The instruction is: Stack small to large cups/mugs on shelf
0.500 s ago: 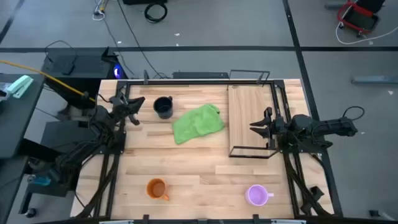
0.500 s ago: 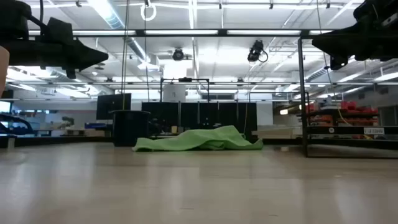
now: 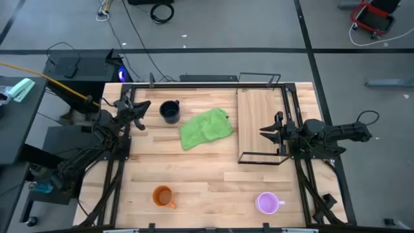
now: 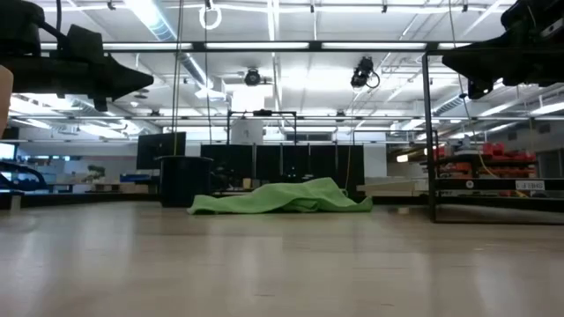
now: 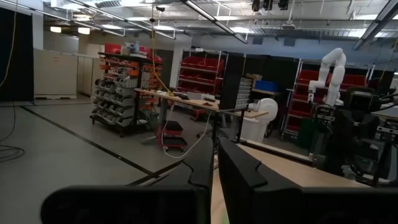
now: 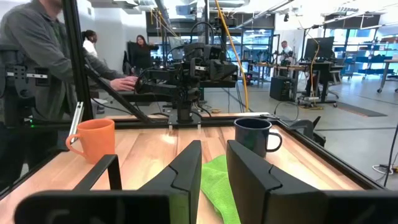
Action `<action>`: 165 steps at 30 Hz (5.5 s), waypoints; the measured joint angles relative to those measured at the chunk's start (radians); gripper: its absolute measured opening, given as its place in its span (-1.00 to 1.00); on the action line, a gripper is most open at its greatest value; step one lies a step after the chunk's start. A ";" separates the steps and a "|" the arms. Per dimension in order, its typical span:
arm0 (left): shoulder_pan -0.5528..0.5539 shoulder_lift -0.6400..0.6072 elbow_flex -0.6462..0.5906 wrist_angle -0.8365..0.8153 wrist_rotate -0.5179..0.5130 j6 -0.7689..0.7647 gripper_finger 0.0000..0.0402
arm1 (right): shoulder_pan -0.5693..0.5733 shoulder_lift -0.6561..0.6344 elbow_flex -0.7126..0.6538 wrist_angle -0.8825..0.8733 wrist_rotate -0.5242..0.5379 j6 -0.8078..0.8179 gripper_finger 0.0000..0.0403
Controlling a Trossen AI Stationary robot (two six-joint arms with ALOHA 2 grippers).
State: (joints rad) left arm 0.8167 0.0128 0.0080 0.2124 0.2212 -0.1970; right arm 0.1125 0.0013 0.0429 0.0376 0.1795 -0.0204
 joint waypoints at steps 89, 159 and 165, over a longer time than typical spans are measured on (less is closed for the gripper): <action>0.000 0.000 0.000 0.000 0.000 0.000 -0.82 | 0.000 0.000 0.000 0.000 0.000 0.000 -0.58; 0.000 0.000 0.000 0.193 0.000 -0.499 -0.88 | 0.000 0.000 0.000 0.000 0.000 0.000 -0.58; 0.000 0.000 0.000 0.193 0.000 -0.511 -0.84 | 0.000 0.000 0.000 0.000 0.000 0.000 -0.58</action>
State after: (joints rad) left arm 0.8165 0.0128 0.0078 0.4057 0.2214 -0.7085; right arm 0.1124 0.0013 0.0425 0.0376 0.1795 -0.0204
